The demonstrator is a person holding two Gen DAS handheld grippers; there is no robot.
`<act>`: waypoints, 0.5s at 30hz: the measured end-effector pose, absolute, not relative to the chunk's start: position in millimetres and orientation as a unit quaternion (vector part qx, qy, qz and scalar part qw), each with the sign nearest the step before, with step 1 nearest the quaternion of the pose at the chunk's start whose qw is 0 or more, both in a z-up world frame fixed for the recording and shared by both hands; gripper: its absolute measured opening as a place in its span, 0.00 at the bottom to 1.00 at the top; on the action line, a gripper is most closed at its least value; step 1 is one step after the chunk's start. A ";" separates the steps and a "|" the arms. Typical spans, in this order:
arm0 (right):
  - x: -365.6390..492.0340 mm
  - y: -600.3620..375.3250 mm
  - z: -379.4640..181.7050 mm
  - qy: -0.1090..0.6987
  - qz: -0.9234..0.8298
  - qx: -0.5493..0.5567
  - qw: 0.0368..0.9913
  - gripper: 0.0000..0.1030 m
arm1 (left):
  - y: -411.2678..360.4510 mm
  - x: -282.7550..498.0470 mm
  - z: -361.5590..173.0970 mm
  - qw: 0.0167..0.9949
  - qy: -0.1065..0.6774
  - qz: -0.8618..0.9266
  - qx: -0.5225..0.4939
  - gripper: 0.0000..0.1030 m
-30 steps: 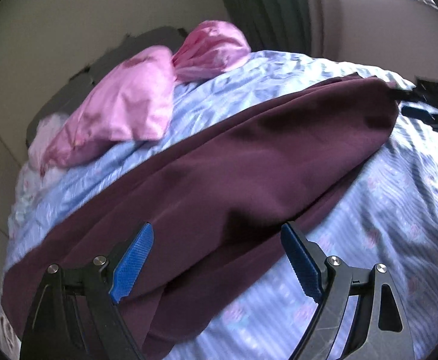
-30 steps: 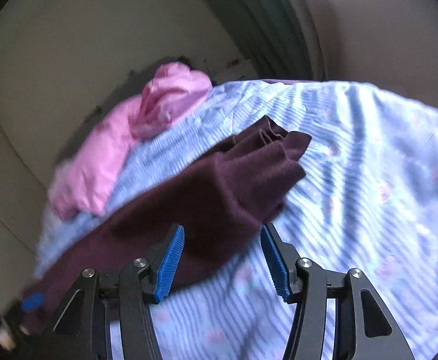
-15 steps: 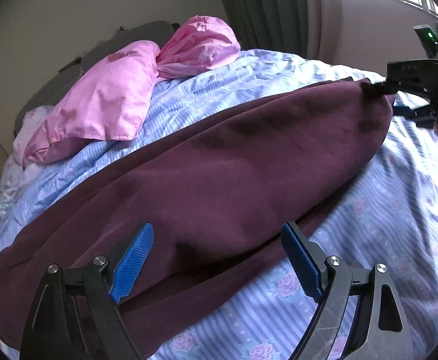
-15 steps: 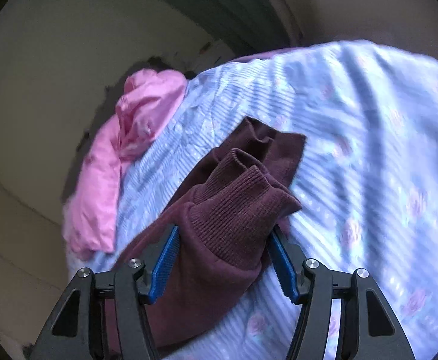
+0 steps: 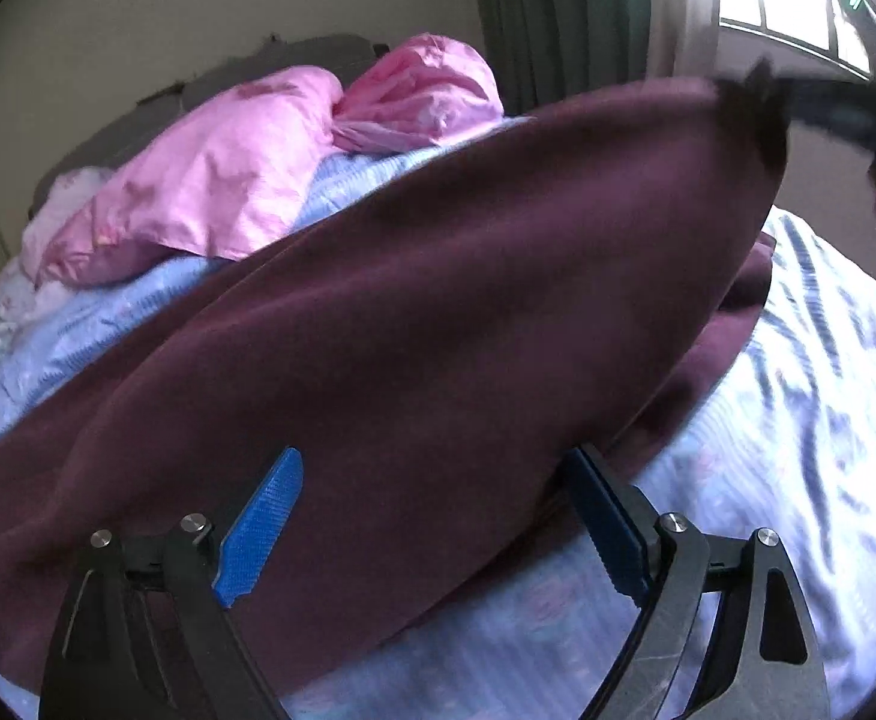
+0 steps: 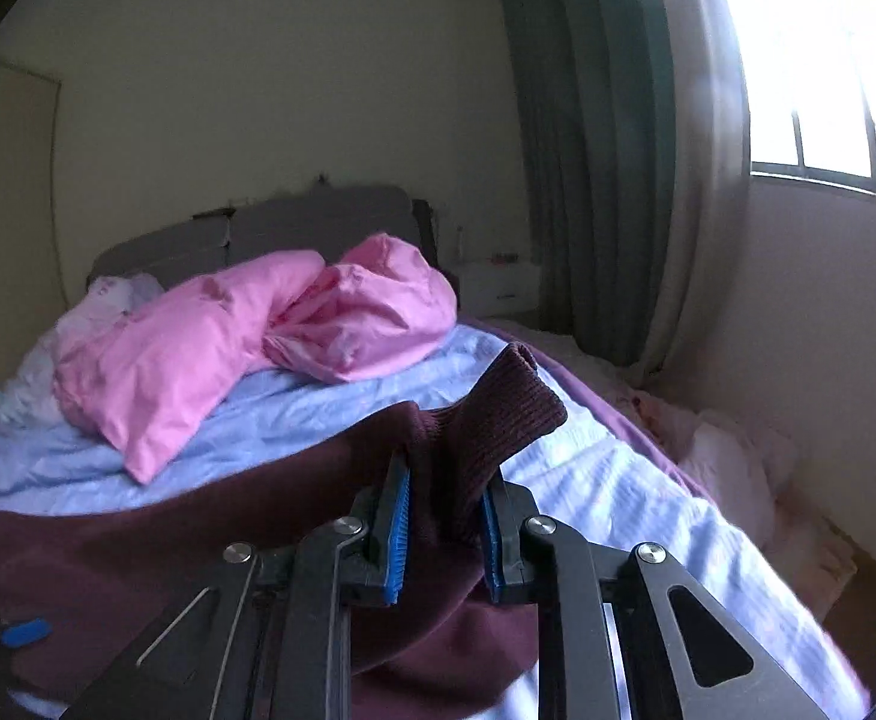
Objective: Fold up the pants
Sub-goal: 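Grasp the pants cuff end with the right gripper and lift it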
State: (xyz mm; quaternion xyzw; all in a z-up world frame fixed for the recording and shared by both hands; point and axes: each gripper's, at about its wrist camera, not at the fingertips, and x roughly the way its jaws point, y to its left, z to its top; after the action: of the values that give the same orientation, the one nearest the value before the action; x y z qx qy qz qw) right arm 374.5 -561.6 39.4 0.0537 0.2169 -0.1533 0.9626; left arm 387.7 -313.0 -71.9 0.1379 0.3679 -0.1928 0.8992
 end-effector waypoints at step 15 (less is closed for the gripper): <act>371.5 -611.9 -25.1 0.276 -0.248 0.159 0.915 0.72 | -325.2 366.2 -59.9 0.899 0.352 -0.202 0.165 0.87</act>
State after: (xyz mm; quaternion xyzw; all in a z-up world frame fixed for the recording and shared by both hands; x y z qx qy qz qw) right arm 371.5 -611.9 -25.1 0.1593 0.2759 -0.2484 0.9148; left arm 366.2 -325.2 -59.9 0.1650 0.3516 -0.2021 0.8991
